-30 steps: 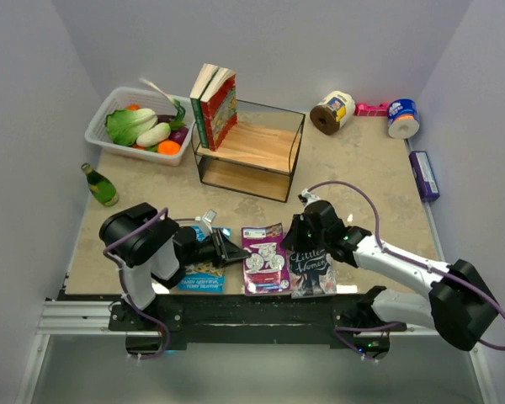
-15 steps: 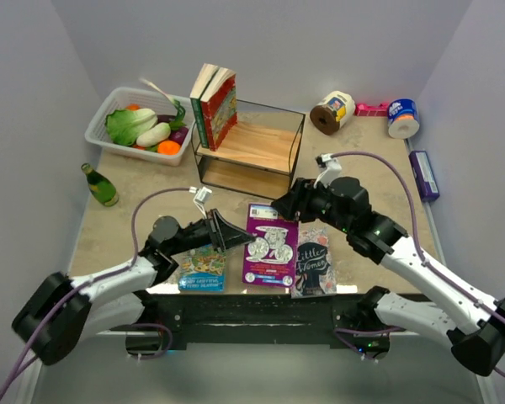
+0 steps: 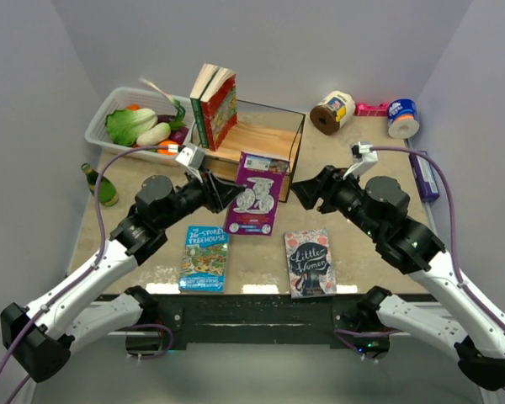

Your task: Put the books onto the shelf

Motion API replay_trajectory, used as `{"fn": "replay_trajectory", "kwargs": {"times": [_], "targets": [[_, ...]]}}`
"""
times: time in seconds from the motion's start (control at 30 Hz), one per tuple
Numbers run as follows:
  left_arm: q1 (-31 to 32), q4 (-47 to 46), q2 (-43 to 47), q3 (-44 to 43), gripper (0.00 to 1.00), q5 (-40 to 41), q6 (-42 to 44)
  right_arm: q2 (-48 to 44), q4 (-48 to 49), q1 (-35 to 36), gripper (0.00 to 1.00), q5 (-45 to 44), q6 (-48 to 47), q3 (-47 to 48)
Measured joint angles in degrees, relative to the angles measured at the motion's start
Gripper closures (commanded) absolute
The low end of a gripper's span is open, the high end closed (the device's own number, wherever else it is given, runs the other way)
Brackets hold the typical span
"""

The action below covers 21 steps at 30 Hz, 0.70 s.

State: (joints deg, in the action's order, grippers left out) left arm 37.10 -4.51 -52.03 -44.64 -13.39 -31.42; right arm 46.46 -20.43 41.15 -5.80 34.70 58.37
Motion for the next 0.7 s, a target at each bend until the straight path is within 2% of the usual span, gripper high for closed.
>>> {"fn": "replay_trajectory", "kwargs": {"times": [0.17,0.27,0.43,0.7], "targets": [[0.0,1.2,-1.1,-3.9,1.0,5.3,4.0,-1.0,-2.8,0.0,0.37,-3.3,-0.4,1.7],[0.0,-2.2,0.0,-2.9,1.0,8.4,5.2,-3.5,-2.7,0.0,0.36,-5.5,-0.3,-0.2],[0.0,-12.1,-1.0,-3.0,1.0,14.1,10.1,-5.0,-2.6,0.0,0.36,-8.4,-0.3,-2.3],[0.0,-30.5,-10.4,-3.9,1.0,19.9,22.6,2.8,-2.0,0.0,0.37,-11.9,-0.9,-2.4]]}}
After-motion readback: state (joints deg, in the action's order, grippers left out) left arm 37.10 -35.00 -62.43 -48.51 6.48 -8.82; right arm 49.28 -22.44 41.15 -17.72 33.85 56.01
